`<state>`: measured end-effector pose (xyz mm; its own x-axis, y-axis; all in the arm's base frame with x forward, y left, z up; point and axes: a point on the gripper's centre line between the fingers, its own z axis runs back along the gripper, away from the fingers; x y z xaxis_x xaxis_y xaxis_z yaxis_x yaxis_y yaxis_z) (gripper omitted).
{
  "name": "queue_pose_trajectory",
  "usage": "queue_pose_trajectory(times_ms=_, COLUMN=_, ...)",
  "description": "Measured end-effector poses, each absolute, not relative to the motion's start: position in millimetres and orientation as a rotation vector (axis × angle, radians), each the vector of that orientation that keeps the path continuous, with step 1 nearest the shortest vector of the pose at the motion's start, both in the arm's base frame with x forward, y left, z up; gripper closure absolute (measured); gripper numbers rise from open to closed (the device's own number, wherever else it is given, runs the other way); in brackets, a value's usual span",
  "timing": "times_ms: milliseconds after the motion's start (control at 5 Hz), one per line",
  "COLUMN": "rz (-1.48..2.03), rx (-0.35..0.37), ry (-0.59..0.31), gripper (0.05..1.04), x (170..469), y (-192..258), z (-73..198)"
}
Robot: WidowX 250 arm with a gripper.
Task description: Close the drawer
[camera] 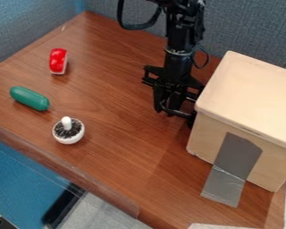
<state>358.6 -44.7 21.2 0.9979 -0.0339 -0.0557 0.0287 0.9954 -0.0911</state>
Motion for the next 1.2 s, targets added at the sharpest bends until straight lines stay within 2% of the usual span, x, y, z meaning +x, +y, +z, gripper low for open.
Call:
queue_pose_trajectory(times_ms=400, rz=0.013, rx=-0.043, ry=0.067, gripper=0.105, x=359.4, y=-7.5, z=24.5)
queue_pose_trajectory(times_ms=800, rz=0.043, rx=-0.029, ry=0.052, gripper=0.083, x=365.0, y=21.6, z=33.6)
queue_pose_trajectory(times_ms=1000, rz=0.056, rx=-0.042, ry=-0.02, gripper=0.083, x=366.1, y=26.9, z=72.5)
queue_pose_trajectory(times_ms=1200, rz=0.028, rx=-0.022, ry=-0.062, gripper=0.083, x=361.8, y=14.5, z=106.6)
